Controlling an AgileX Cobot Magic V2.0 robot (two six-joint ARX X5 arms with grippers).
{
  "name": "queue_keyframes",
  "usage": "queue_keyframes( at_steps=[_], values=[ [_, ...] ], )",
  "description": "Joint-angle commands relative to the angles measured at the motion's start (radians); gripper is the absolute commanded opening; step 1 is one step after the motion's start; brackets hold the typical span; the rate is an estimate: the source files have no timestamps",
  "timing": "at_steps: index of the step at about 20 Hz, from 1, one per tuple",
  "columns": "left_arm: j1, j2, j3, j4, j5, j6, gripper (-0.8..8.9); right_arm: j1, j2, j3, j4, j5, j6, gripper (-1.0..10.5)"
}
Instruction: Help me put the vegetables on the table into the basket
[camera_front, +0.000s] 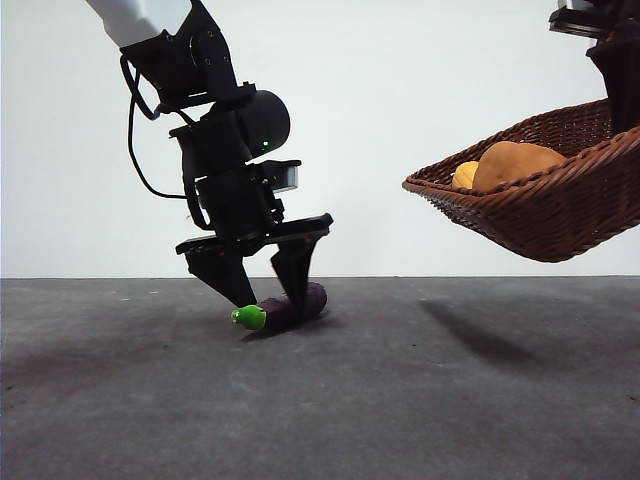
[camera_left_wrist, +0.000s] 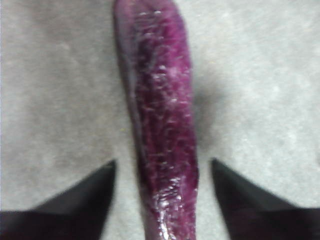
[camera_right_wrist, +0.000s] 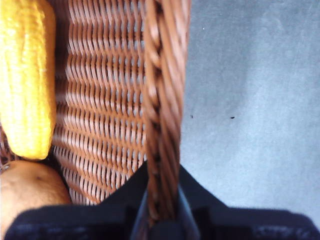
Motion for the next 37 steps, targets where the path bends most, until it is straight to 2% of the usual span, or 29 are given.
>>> queue_keyframes(
  at_steps=[1, 4, 10, 16, 18, 21, 23, 29, 31, 33, 37],
  values=[
    [-0.003, 0.021, -0.003, -0.005, -0.003, 0.024, 0.23, -0.001, -0.004, -0.006, -0.011, -0.011, -0.004, -0.1],
    [-0.003, 0.018, 0.002, -0.008, 0.011, 0.031, 0.20, -0.001, -0.004, -0.006, -0.013, -0.012, -0.004, -0.1],
    [0.002, -0.029, 0.142, -0.212, 0.216, 0.018, 0.20, 0.000, -0.004, -0.006, -0.007, -0.011, 0.021, -0.1],
    [-0.010, -0.260, 0.143, -0.282, 0.188, -0.009, 0.21, 0.000, -0.004, -0.006, -0.005, -0.010, 0.047, -0.1],
    [-0.016, -0.336, 0.143, -0.318, 0.209, -0.022, 0.21, 0.002, -0.004, -0.006, -0.002, -0.012, 0.056, -0.1],
    [-0.039, -0.411, 0.143, -0.343, 0.333, -0.014, 0.21, 0.032, -0.004, -0.006, 0.013, -0.072, 0.088, -0.1],
    [-0.065, -0.423, 0.143, -0.334, 0.363, -0.016, 0.21, 0.064, -0.004, -0.006, 0.030, -0.107, 0.103, -0.1],
    [-0.145, -0.407, 0.143, -0.260, 0.349, -0.066, 0.22, 0.204, -0.004, -0.006, 0.085, -0.136, 0.136, -0.1],
    [-0.166, -0.406, 0.143, -0.260, 0.274, -0.076, 0.23, 0.251, -0.004, -0.006, 0.096, -0.140, 0.137, -0.1],
    [-0.182, -0.400, 0.143, -0.266, 0.216, -0.103, 0.31, 0.287, -0.004, -0.006, 0.101, -0.184, 0.136, -0.1],
    [-0.182, -0.396, 0.143, -0.266, 0.198, -0.181, 0.32, 0.329, -0.004, -0.006, 0.135, -0.216, 0.143, -0.1]
  ],
)
